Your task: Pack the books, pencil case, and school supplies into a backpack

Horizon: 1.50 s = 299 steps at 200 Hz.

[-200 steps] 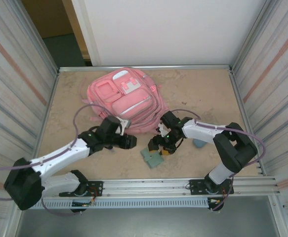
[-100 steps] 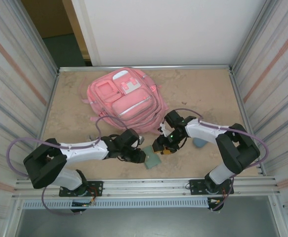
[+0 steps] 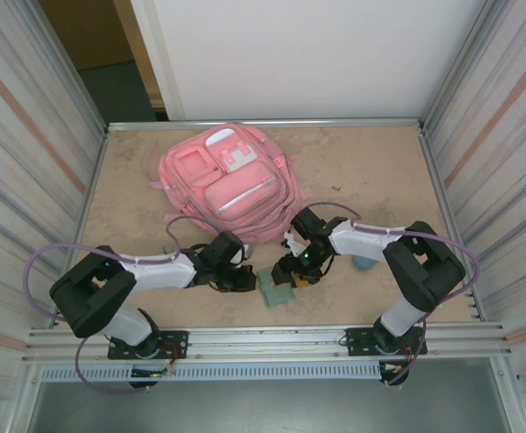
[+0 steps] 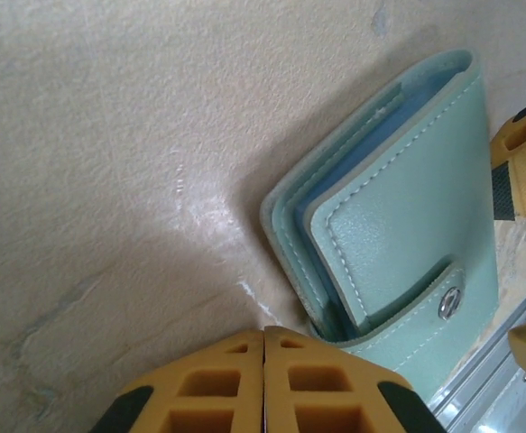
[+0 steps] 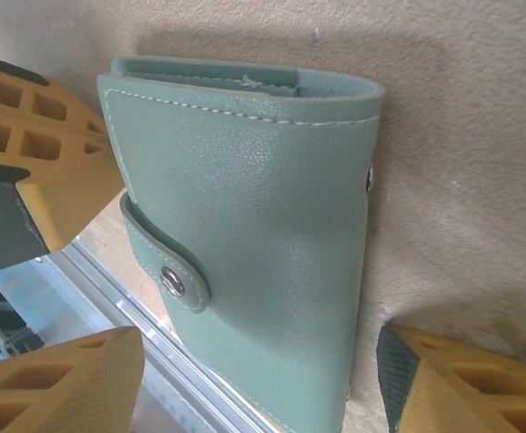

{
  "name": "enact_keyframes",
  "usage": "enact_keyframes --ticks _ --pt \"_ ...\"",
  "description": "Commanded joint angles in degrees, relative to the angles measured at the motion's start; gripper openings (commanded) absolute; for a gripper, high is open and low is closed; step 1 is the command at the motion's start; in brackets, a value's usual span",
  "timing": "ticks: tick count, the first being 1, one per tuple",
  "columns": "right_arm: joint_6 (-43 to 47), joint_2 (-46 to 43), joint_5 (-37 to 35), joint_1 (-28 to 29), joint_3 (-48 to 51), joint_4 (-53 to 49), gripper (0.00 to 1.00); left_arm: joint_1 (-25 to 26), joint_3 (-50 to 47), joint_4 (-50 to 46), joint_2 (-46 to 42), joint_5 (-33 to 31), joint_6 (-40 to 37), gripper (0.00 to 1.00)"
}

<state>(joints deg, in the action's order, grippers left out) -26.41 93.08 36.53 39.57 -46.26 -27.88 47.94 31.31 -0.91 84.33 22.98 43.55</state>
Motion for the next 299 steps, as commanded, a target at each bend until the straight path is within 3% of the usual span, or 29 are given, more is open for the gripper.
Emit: enact_keyframes --ticks 1,32,99,151,171,192,212,224,241,264,276,299 --pt "-1.2 0.3 1.5 -1.4 1.3 1.7 0.68 -1.1 -1.4 4.0 0.5 3.7 -0.1 0.06" --pt "-2.9 1.7 8.9 0.2 2.7 9.5 0.63 -1.4 -2.8 9.7 2.0 7.0 0.2 0.07" --pt "-11.6 0.7 11.2 0.9 6.3 23.0 0.64 -1.8 -3.3 10.6 1.8 7.3 0.6 0.04" --pt "-13.5 -0.5 10.9 1.3 7.8 25.9 0.38 -3.1 -4.3 8.8 -4.6 5.7 1.0 0.04" --pt "-14.1 -2.1 10.8 1.0 7.3 25.4 0.23 -3.3 -3.8 8.0 -7.9 5.6 1.8 0.05" --pt "-12.2 -4.7 10.9 -1.0 4.7 19.1 0.18 -3.2 -3.1 5.5 -13.3 3.5 1.9 0.08" --pt "-10.1 -9.4 10.4 -5.0 2.6 13.0 0.18 -2.4 -0.6 0.7 -21.2 -0.6 -3.8 0.20" --pt "-9.0 -12.1 10.3 -8.7 1.4 10.5 0.18 -2.0 2.3 -4.4 -24.8 -4.4 -12.0 0.29" --pt "-7.4 -14.7 10.7 -14.6 -0.3 8.1 0.19 -2.2 6.9 -9.6 -27.2 -11.9 -24.2 0.49" --pt "-5.1 -15.8 9.2 -21.9 -3.4 3.7 0.19 -2.4 10.7 -9.6 -25.5 -21.8 -40.1 0.70" --pt "-4.5 -15.9 8.0 -25.1 -3.9 3.5 0.19 -2.7 12.7 -8.6 -22.5 -26.4 -45.1 0.98" --pt "-4.6 -15.1 7.7 -29.8 -4.8 4.5 0.19 -5.7 20.6 -11.1 -11.7 -28.3 -51.2 0.99"
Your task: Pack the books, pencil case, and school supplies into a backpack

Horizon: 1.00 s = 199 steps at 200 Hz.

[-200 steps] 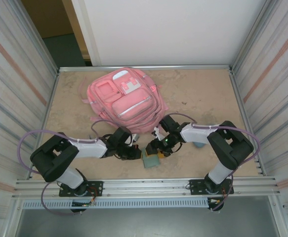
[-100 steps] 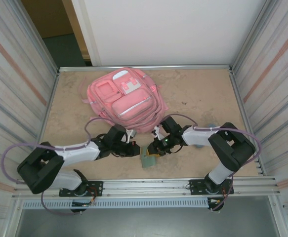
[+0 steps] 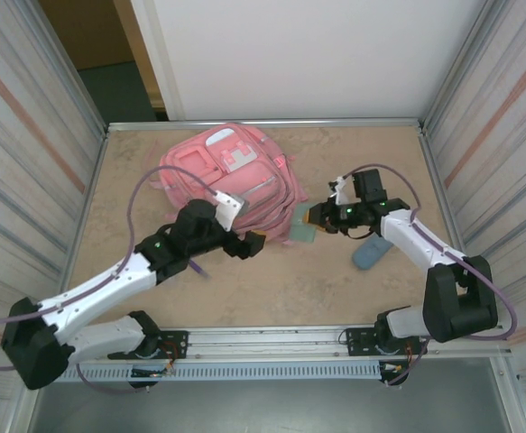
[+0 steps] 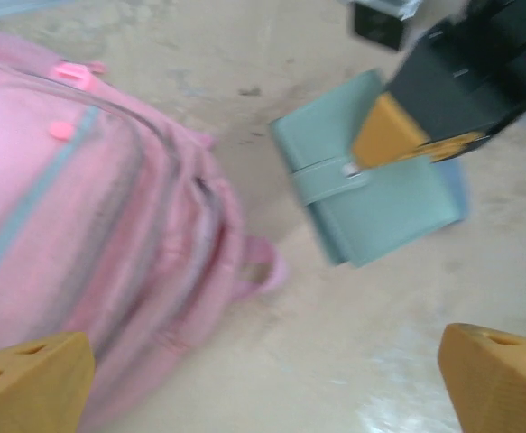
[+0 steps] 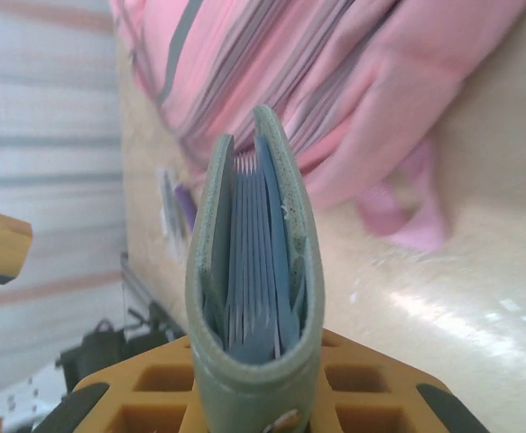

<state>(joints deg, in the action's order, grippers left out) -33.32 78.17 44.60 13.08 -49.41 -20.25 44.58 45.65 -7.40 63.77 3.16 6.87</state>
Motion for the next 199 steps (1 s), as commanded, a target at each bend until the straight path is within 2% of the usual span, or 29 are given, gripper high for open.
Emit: enact_keyframes --ticks 1,32,70,84,107,119,139,163,174,199 --pt "2.2 -0.2 -0.4 -3.5 -1.6 -3.0 0.19 -2.5 6.4 -4.9 9.3 -8.7 -14.8 0.99" --pt "2.1 0.3 -1.1 -6.3 -1.7 -1.4 0.19 -4.2 17.0 -10.7 22.6 -12.4 -18.0 0.99" --pt "1.4 0.2 -3.1 -6.8 -0.9 -0.1 0.20 -6.7 25.9 -13.7 34.7 -9.1 -18.1 0.95" --pt "1.3 0.4 -3.6 -6.9 -0.6 0.6 0.20 -7.4 28.4 -13.7 38.9 -12.6 -16.9 0.95" --pt "0.4 1.0 -2.3 -6.9 -0.4 1.3 0.19 -8.3 30.4 -12.4 43.1 -14.1 -16.8 0.92" --pt "-0.8 1.1 -1.1 -6.6 0.8 2.7 0.18 -8.6 32.4 -13.5 45.2 -14.8 -17.6 0.81" --pt "-1.8 1.6 0.1 -6.4 1.5 3.6 0.18 -8.7 35.1 -15.8 47.2 -15.2 -18.2 0.46" --pt "-3.3 0.9 -0.7 -6.3 2.1 4.2 0.18 -8.6 36.7 -18.6 46.3 -10.6 -17.8 0.13" --pt "-3.8 0.4 -1.0 -5.8 2.5 5.0 0.19 -8.3 37.7 -20.2 44.4 -9.5 -17.3 0.06" --pt "-4.8 0.9 -1.3 -3.5 1.4 5.4 0.19 -7.1 38.5 -20.4 38.1 -10.9 -16.4 0.01"
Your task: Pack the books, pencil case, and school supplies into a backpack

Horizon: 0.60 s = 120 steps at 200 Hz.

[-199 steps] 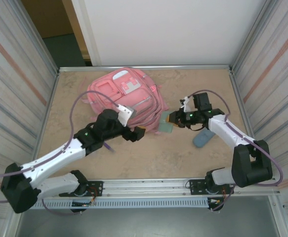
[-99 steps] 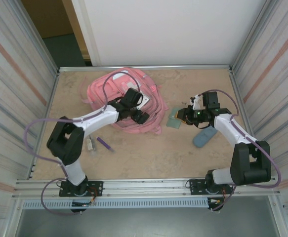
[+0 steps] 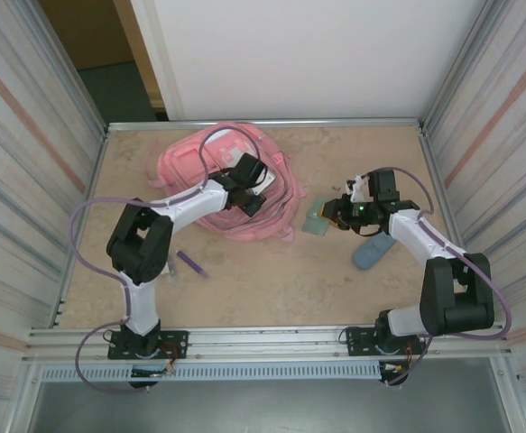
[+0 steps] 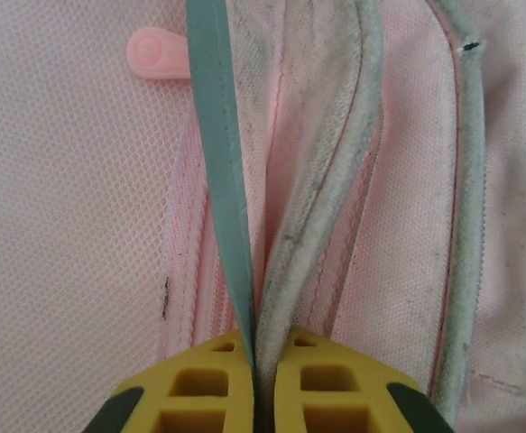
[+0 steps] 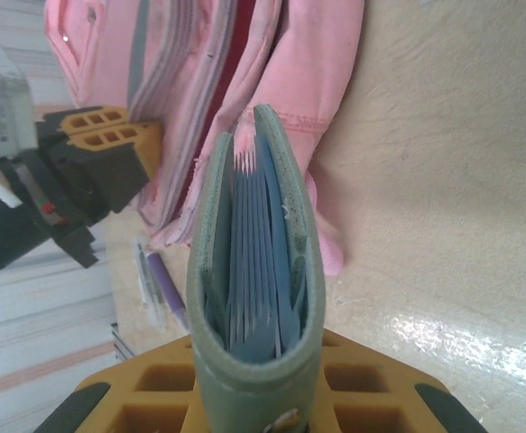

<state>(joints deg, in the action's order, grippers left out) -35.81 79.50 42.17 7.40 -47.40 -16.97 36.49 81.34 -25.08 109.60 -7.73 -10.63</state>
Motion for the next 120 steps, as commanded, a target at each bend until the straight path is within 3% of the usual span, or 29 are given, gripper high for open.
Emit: enact_keyframes --ticks 1,49,92,120 --pt "-2.5 -0.5 1.1 2.3 -0.6 2.2 0.19 1.0 2.9 -2.7 -7.9 0.0 1.1 0.00" --pt "-14.0 0.9 -3.0 10.6 -3.2 9.1 0.20 0.7 11.2 -6.6 -14.1 -0.9 0.8 0.00" --pt "-24.5 7.6 -13.6 16.2 -5.2 22.7 0.20 -0.8 18.2 -8.3 -13.9 2.3 3.5 0.00" --pt "-30.8 14.7 -18.4 19.6 -8.2 30.4 0.19 -1.2 19.9 -7.1 -13.6 8.5 5.4 0.00"
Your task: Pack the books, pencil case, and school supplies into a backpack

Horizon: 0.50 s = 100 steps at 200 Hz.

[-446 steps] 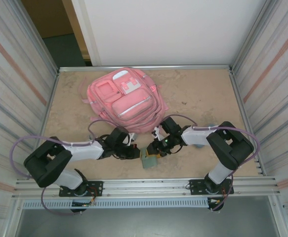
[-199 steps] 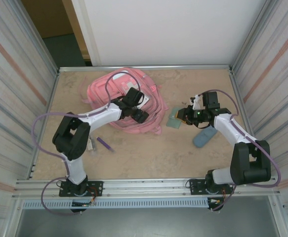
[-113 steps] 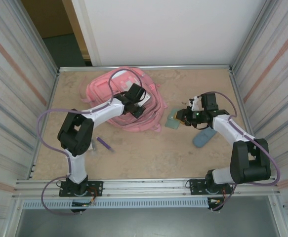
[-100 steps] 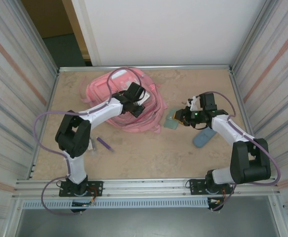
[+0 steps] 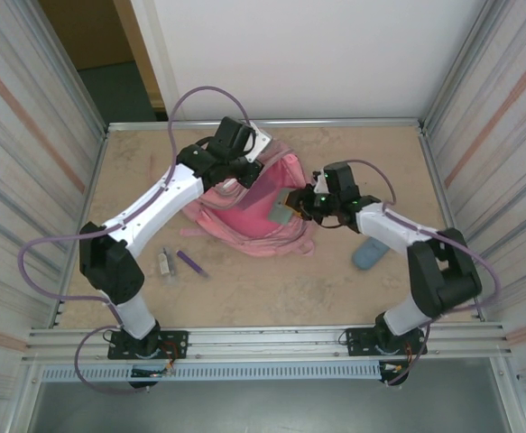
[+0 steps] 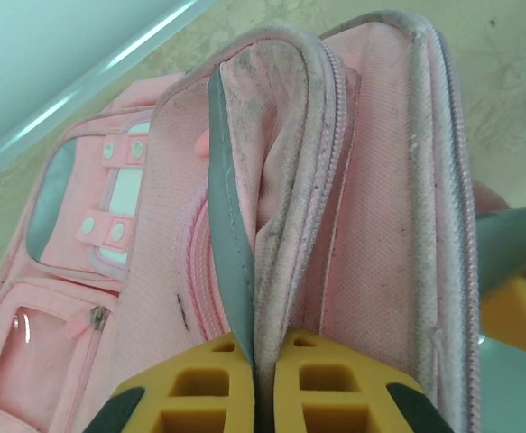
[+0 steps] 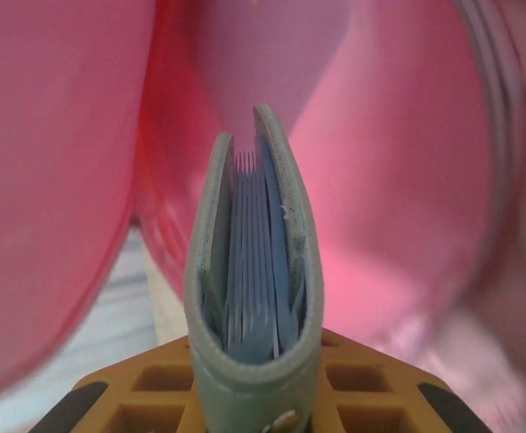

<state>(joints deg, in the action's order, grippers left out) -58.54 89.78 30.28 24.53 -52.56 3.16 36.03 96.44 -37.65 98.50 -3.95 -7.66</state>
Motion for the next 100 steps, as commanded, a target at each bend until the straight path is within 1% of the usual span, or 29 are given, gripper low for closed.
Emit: enact_keyframes --ticks 1,9,12,20,43,55,76,90,100 --pt "-8.0 4.6 -6.8 2.7 -3.2 10.3 0.20 -0.7 4.8 5.5 -2.5 5.0 2.5 0.00" --pt "-8.0 5.7 -8.4 3.6 -4.8 10.3 0.20 -0.7 5.4 5.5 -2.2 6.2 3.1 0.00" --pt "-9.8 6.2 -8.8 3.9 -5.5 10.0 0.21 -0.8 5.5 5.5 -2.1 6.8 3.3 0.00" --pt "-11.2 7.4 -9.5 4.4 -7.3 9.6 0.21 -0.9 5.7 5.8 -2.0 8.0 4.1 0.00" --pt "-15.5 11.1 -11.2 5.3 -9.8 14.6 0.22 -1.3 5.9 7.5 -2.0 12.3 6.0 0.00" --pt "-16.8 14.0 -13.5 5.8 -11.5 16.8 0.22 -1.4 5.7 8.4 -2.3 13.1 6.4 0.00" --pt "-20.7 21.4 -14.3 6.5 -16.4 20.7 0.23 -1.6 5.2 9.5 -2.9 13.7 6.8 0.00" --pt "-23.3 26.3 -15.0 7.4 -19.8 24.2 0.23 -1.9 4.9 10.6 -3.1 15.8 6.9 0.00" --pt "-24.0 29.5 -16.5 8.2 -22.6 24.3 0.23 -1.9 5.0 11.3 -3.1 17.3 6.7 0.00"
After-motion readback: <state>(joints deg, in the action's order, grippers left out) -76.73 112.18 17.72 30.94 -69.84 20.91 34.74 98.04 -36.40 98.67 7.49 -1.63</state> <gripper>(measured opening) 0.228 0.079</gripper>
